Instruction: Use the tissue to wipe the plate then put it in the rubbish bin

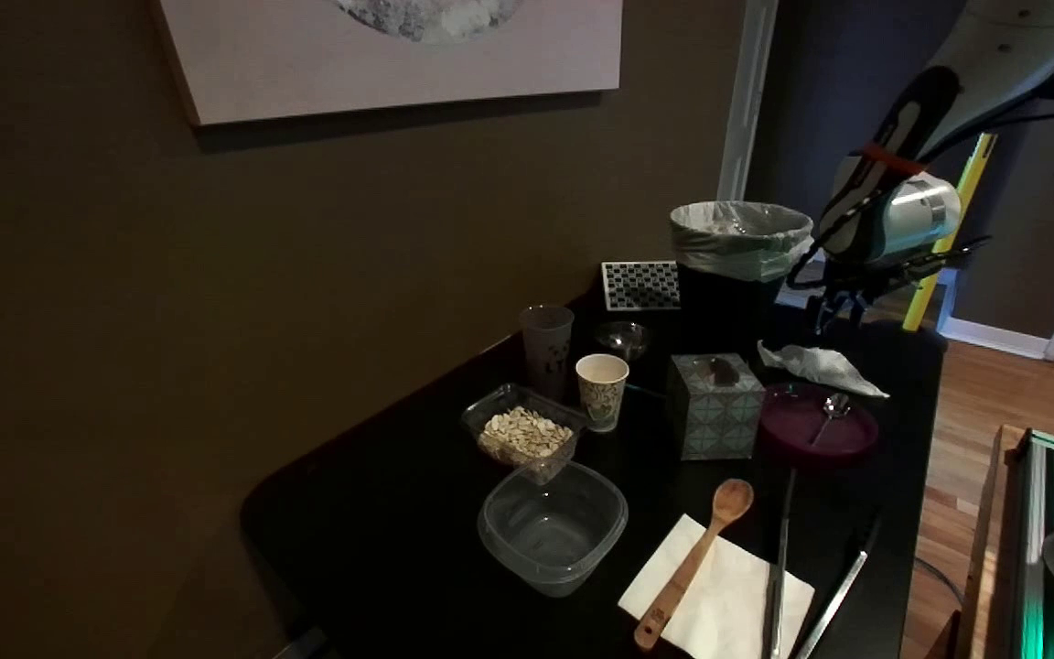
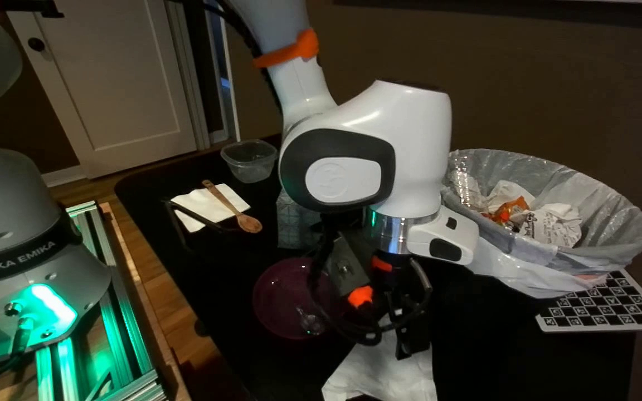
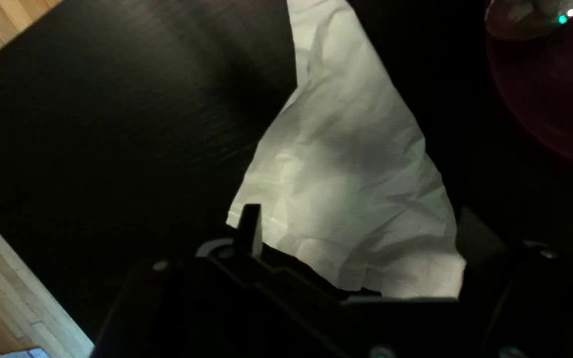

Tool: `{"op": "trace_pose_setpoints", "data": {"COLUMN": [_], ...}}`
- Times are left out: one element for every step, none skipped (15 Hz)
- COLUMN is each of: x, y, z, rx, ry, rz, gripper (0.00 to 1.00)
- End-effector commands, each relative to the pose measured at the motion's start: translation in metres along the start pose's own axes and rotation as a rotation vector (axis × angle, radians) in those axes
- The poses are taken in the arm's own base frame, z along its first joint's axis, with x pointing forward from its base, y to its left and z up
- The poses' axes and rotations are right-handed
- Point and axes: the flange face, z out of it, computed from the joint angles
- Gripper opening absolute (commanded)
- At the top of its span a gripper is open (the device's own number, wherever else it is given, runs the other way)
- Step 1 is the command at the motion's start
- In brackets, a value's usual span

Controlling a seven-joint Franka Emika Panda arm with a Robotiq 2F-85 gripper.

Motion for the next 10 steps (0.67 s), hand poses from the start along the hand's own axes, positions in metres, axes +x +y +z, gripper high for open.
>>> {"op": "trace_pose_setpoints", "data": {"x": [0.026, 0.030, 0.034, 0.036, 0.037, 0.038, 0.039, 0.039, 0.040, 0.040], "y": [-0.004, -0.006, -0.010, -0.011, -0.013, -0.013, -0.013, -0.013, -0.013, -0.014], "z": [0.027, 0.033, 0.040, 0.045, 0.051, 0.055, 0.060, 0.065, 0.070, 0.076], "rx": [0.029, 0.030, 0.035, 0.032, 0.032, 0.029, 0.025, 0.027, 0.024, 0.024], "ry": [0.000, -0.003, -0.012, -0.019, -0.031, -0.038, -0.045, -0.051, -0.057, -0.065], "rz": [0.011, 0.012, 0.010, 0.012, 0.007, 0.001, 0.002, 0.000, -0.001, -0.005], "gripper": [1.00, 1.00, 1.00, 1.00, 1.00, 1.00, 0.96, 0.88, 0.72, 0.71]}}
